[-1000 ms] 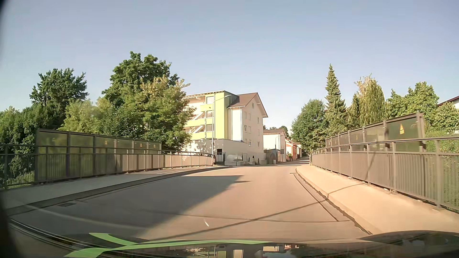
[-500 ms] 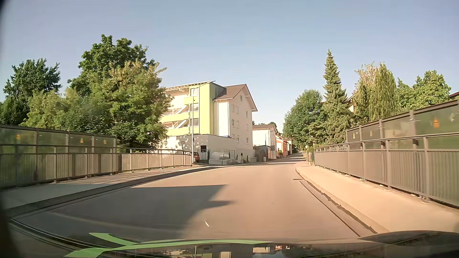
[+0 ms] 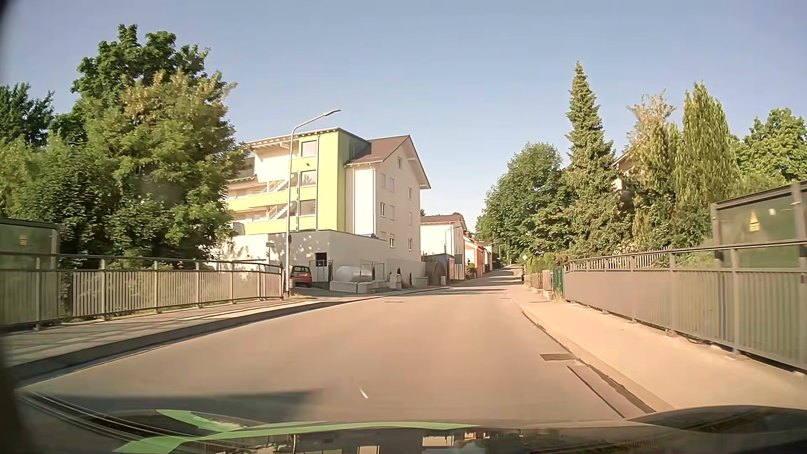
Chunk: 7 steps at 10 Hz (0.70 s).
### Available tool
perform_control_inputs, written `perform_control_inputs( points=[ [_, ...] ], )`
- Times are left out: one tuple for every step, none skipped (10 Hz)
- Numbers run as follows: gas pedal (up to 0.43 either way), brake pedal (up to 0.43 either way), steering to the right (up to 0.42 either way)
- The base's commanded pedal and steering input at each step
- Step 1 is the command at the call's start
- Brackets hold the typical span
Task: Follow the waypoints while adhering to traffic rules and regulations
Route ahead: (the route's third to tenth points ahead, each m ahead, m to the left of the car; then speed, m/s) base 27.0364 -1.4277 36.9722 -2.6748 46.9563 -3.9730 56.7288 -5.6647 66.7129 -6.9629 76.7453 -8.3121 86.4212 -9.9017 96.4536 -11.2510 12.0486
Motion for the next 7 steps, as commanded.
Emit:
perform_control_inputs(
  points=[
    [0.287,0.000,0.032],
    [0.287,0.000,0.031],
    [0.287,0.000,0.031],
    [0.287,0.000,0.030],
    [0.287,0.000,0.028],
    [0.287,0.000,0.024],
    [0.287,0.000,0.021]
  ],
)
